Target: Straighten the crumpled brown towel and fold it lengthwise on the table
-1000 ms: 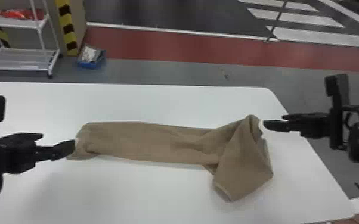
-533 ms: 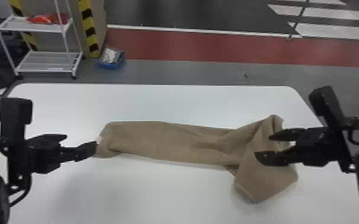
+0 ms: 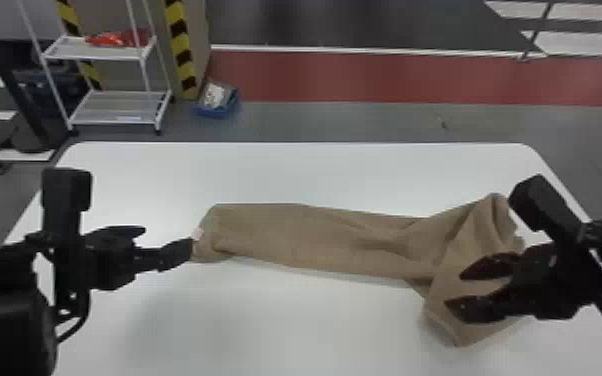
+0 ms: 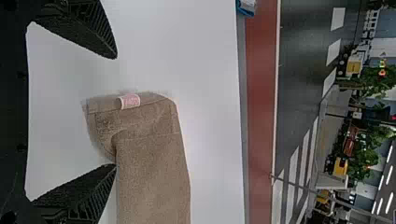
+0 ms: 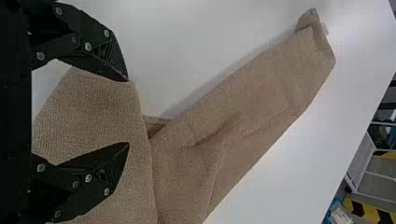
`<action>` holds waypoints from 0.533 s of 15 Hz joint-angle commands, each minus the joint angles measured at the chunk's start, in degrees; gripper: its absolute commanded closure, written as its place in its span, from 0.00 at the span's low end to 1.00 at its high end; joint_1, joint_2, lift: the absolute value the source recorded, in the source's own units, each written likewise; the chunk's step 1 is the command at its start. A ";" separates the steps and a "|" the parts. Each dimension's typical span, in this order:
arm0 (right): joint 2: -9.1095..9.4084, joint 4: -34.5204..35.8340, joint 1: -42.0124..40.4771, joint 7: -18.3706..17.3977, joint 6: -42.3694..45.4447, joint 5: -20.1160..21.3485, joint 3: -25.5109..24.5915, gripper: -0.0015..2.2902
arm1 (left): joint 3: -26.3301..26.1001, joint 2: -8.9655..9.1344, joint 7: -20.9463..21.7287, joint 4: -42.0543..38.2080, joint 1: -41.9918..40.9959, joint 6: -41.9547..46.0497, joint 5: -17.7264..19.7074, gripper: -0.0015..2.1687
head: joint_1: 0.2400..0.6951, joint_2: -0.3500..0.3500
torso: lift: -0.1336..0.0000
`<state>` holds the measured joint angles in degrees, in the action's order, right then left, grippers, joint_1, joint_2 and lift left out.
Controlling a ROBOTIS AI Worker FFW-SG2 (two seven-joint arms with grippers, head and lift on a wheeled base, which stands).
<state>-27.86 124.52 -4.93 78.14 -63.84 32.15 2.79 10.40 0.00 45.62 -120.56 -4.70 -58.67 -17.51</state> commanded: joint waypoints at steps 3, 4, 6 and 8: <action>0.00 0.02 -1.05 0.19 -0.29 3.89 5.92 0.21 | 0.15 0.15 0.00 -0.47 -0.49 0.18 0.19 0.02 | 1.00 0.46 | 0.07; 0.09 -0.07 -1.05 0.19 -0.29 4.77 6.97 0.21 | 0.06 0.15 0.00 -0.64 -0.58 0.18 0.19 0.02 | 1.00 0.48 | 0.07; 0.17 -0.16 -0.96 0.19 -0.29 5.64 8.11 0.21 | 0.15 0.15 0.00 -1.08 -1.10 0.00 0.19 0.02 | 1.00 0.50 | 0.07; -0.09 -0.33 -0.61 0.19 -0.29 6.26 7.94 0.21 | 0.41 0.15 0.00 -1.17 -1.19 0.00 0.19 0.02 | 1.00 0.51 | 0.07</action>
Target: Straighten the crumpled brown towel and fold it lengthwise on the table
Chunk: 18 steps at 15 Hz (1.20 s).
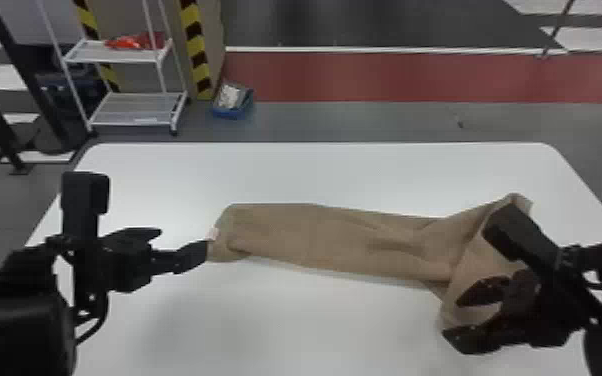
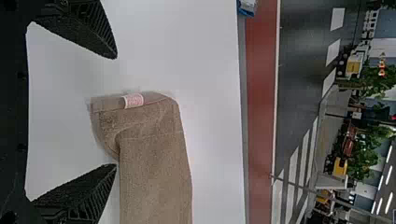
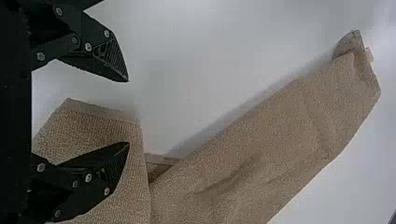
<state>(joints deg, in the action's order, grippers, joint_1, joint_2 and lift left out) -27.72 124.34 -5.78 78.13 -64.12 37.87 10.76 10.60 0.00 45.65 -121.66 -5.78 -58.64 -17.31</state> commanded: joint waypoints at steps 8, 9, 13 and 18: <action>-1.46 -0.24 -0.20 0.19 0.53 4.05 0.14 0.25 | 0.47 0.15 -0.03 0.02 0.15 0.14 0.44 0.02 | 1.00 0.47 | 0.07; -1.46 -0.24 -0.28 0.19 0.53 4.49 0.40 0.25 | 0.47 0.15 -0.03 0.02 0.15 0.14 0.44 0.02 | 1.00 0.47 | 0.07; -1.20 -0.24 0.24 0.19 0.88 5.10 1.81 0.26 | 0.65 0.15 -0.12 0.37 0.24 0.32 0.44 0.02 | 1.00 0.48 | 0.07; -1.46 -0.68 0.68 0.19 3.52 5.98 -0.12 0.67 | 1.08 0.15 -0.29 0.90 0.24 1.20 1.14 0.02 | 1.00 0.48 | 0.07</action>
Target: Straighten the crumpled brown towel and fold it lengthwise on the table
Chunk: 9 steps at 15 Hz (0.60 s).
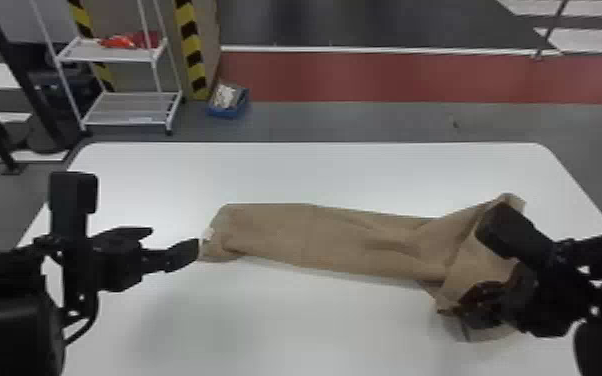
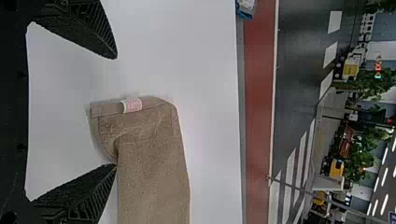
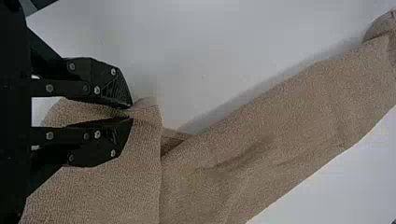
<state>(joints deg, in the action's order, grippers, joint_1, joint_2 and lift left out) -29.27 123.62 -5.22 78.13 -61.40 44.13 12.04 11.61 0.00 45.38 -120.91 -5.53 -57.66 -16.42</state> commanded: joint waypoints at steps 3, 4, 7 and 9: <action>0.36 1.36 -0.23 0.19 2.20 -4.40 -9.14 0.69 | 0.87 0.15 -0.64 0.15 0.00 0.22 6.22 0.03 | 1.00 0.46 | 0.07; 0.36 2.68 -0.75 0.19 2.55 -4.67 -10.20 0.69 | 1.84 0.15 0.24 0.15 0.00 0.22 10.88 0.03 | 1.00 0.44 | 0.07; 0.27 5.67 -4.27 0.19 3.60 -4.58 -12.04 0.69 | -1.50 0.15 4.81 1.47 -0.88 1.62 14.04 0.08 | 1.00 0.34 | 0.07; 0.45 7.34 -5.68 0.19 3.43 -4.40 -12.66 0.69 | -5.81 0.15 4.63 5.25 -1.06 10.41 13.08 0.09 | 1.00 0.28 | 0.07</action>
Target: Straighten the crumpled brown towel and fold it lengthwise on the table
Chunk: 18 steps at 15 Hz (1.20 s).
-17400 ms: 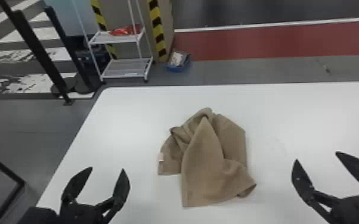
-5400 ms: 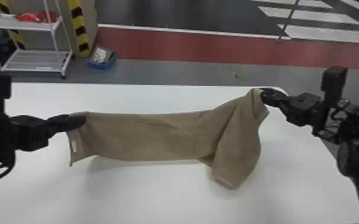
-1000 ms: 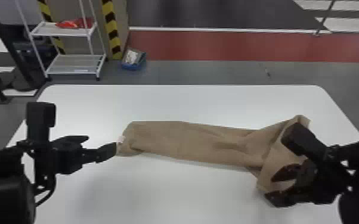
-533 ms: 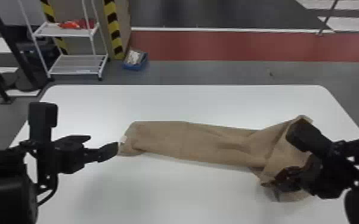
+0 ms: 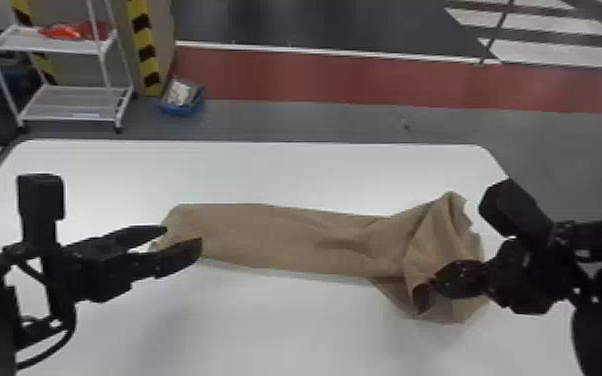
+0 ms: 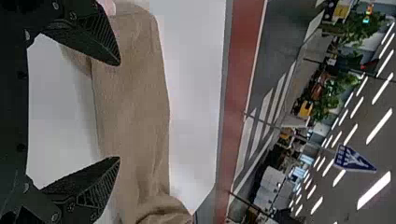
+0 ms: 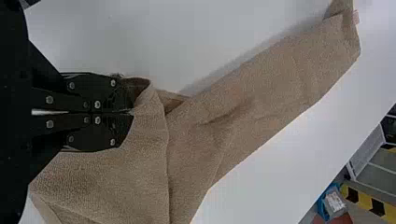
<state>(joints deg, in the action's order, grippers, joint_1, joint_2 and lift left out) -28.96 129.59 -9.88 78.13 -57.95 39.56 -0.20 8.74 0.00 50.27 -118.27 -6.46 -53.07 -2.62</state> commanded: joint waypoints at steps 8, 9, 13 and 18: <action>0.93 7.25 -6.64 0.19 -0.72 0.95 -3.49 0.69 | -10.59 0.15 -2.63 18.78 4.87 26.56 -11.36 0.10 | 1.00 0.13 | 0.07; 1.28 7.43 -6.64 0.19 -0.90 0.87 -3.93 0.69 | -10.76 0.15 -2.81 19.49 5.05 27.44 -12.94 0.10 | 1.00 0.12 | 0.07; 2.16 7.52 -6.37 0.19 -0.90 1.04 -4.45 0.69 | -9.53 -1.93 0.36 19.57 4.87 27.97 -18.30 0.10 | 1.00 0.13 | 0.07; 3.65 8.22 -6.64 0.19 -0.90 1.31 -4.19 0.69 | -9.53 -2.64 -0.52 21.77 5.58 28.15 -19.35 0.12 | 1.00 0.20 | 0.07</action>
<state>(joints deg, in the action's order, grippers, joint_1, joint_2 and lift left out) -25.71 137.42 -16.12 78.13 -58.85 40.80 -4.28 -0.64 -2.60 50.01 -97.68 -1.52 -24.99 -21.85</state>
